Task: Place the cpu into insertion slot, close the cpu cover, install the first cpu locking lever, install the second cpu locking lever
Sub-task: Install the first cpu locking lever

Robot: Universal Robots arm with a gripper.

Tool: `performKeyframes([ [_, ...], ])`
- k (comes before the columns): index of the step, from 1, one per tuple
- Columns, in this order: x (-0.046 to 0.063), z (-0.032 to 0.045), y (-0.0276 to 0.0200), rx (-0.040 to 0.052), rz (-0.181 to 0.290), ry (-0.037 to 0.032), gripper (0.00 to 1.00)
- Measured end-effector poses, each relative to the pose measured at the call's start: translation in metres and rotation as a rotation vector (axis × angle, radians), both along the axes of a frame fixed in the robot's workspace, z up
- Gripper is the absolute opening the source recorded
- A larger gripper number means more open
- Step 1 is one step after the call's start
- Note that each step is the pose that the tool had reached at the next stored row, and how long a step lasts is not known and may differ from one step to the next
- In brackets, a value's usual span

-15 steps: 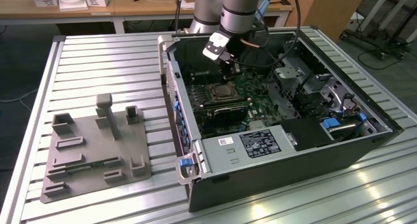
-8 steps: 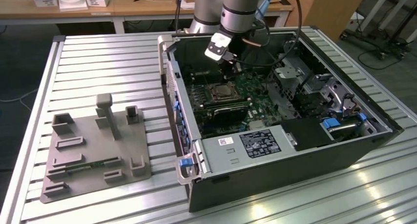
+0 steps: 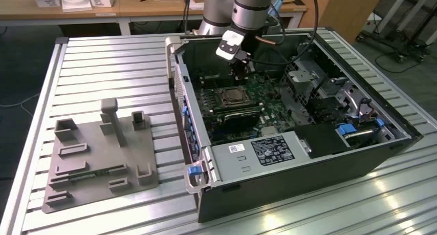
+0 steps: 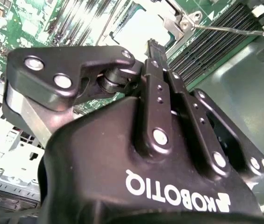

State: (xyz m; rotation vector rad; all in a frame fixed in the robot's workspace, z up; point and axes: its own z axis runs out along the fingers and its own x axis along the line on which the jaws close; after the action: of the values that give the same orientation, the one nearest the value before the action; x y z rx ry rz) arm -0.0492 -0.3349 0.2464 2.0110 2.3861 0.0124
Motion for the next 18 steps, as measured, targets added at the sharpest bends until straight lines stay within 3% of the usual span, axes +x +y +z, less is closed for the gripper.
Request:
performKeyframes([
  [14,0.0000,-0.0001,0.0000,0.0000,0.252,0.0000,0.10],
  [18,0.0000,-0.0001,0.0000,0.0000,0.306,0.0000,0.10],
])
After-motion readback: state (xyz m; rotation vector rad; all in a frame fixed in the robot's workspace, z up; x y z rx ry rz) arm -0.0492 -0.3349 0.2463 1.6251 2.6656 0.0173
